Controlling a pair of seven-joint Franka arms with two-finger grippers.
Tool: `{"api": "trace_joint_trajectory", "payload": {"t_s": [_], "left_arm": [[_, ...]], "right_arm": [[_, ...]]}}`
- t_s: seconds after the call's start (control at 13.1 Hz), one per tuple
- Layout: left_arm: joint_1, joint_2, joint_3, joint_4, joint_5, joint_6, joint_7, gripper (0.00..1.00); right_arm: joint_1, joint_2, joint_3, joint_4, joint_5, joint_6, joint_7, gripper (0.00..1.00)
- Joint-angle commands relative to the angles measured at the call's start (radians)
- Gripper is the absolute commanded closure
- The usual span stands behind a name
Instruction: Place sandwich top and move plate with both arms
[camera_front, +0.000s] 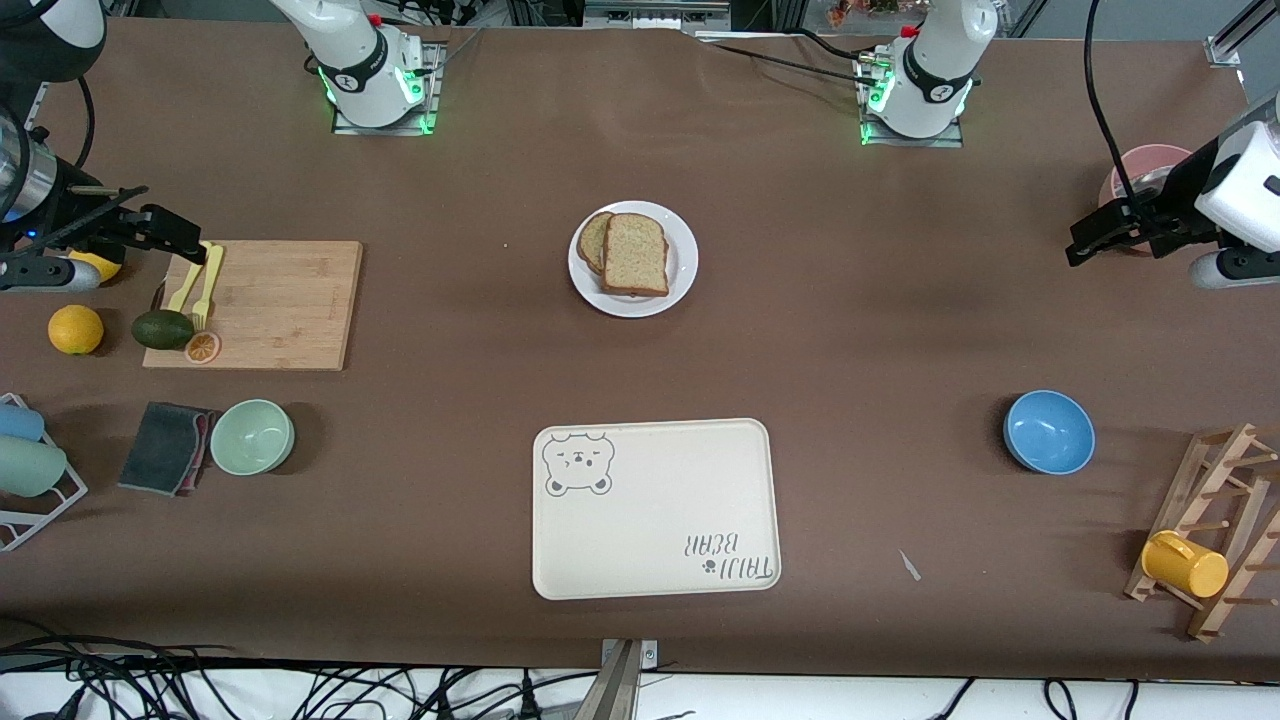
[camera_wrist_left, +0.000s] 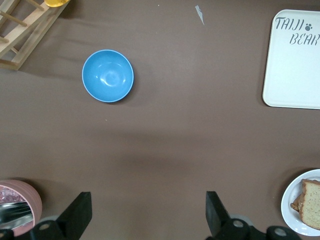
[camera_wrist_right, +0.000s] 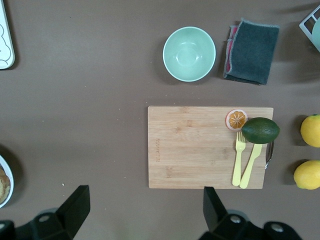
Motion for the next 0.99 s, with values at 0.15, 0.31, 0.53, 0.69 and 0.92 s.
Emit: {"api": "trace_joint_trajectory", "payload": {"t_s": [0.15,0.31,0.53,0.69,0.92], "left_arm": [[0.007,0.009,0.002,0.025,-0.028,-0.021,-0.002,0.00],[0.005,0.007,0.001,0.025,-0.028,-0.021,-0.004,0.00],[0.005,0.007,-0.001,0.025,-0.028,-0.021,-0.004,0.00],[0.005,0.007,-0.001,0.025,-0.028,-0.021,-0.004,0.00],[0.005,0.007,-0.001,0.025,-0.028,-0.021,-0.002,0.00]], "right_arm": [[-0.001,-0.032,0.003,-0.027,-0.025,-0.029,-0.015,0.00],[-0.001,-0.033,0.004,-0.027,-0.018,-0.033,-0.010,0.00],[0.004,-0.024,0.021,-0.006,-0.008,-0.020,-0.003,0.00],[0.004,-0.024,0.021,-0.007,-0.008,-0.029,0.000,0.00],[0.002,-0.026,0.020,-0.006,-0.008,-0.031,0.002,0.00]]}}
